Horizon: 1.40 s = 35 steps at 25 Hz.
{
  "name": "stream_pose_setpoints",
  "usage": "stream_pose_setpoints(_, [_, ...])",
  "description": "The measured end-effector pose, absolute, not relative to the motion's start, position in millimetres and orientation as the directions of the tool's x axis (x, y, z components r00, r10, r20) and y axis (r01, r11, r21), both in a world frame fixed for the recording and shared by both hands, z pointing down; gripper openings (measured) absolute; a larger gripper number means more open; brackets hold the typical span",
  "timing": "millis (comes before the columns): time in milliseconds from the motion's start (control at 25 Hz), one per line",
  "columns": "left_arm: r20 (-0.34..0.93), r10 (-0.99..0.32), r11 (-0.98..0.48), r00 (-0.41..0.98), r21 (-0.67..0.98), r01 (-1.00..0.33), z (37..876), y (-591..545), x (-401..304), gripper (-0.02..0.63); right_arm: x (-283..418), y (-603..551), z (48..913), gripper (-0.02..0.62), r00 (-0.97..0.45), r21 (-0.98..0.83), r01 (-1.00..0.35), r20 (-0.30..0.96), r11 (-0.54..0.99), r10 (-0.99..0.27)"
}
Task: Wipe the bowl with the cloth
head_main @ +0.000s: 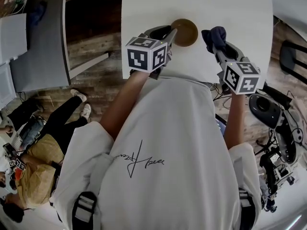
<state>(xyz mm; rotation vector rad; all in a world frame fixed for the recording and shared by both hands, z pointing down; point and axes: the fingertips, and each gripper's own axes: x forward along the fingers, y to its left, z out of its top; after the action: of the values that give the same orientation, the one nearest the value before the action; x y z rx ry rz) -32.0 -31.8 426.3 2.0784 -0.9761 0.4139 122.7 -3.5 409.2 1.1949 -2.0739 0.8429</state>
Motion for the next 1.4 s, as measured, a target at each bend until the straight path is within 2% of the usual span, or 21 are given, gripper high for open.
stream_pose_setpoints(400, [0.498, -0.530, -0.454, 0.686, 0.517, -0.726, 388, -28, -18, 0.058, 105, 2, 376, 0.081, -0.461, -0.240, -0.876, 0.669, 0.418, -0.583])
stream_pose_setpoints(600, [0.463, -0.549, -0.470, 0.696, 0.517, -0.715, 377, -18, -15, -0.014, 91, 10, 365, 0.081, -0.484, -0.246, -0.864, 0.646, 0.438, -0.591])
stream_pose_setpoints(840, [0.431, -0.584, -0.494, 0.688, 0.484, -0.723, 364, -13, -21, -0.012, 70, 15, 343, 0.081, -0.538, -0.263, -0.835, 0.576, 0.484, -0.615])
stream_pose_setpoints(1400, [0.422, -0.591, -0.525, 0.688, 0.445, -0.725, 357, -15, -36, -0.011, 56, 15, 337, 0.081, -0.567, -0.256, -0.813, 0.551, 0.523, -0.612])
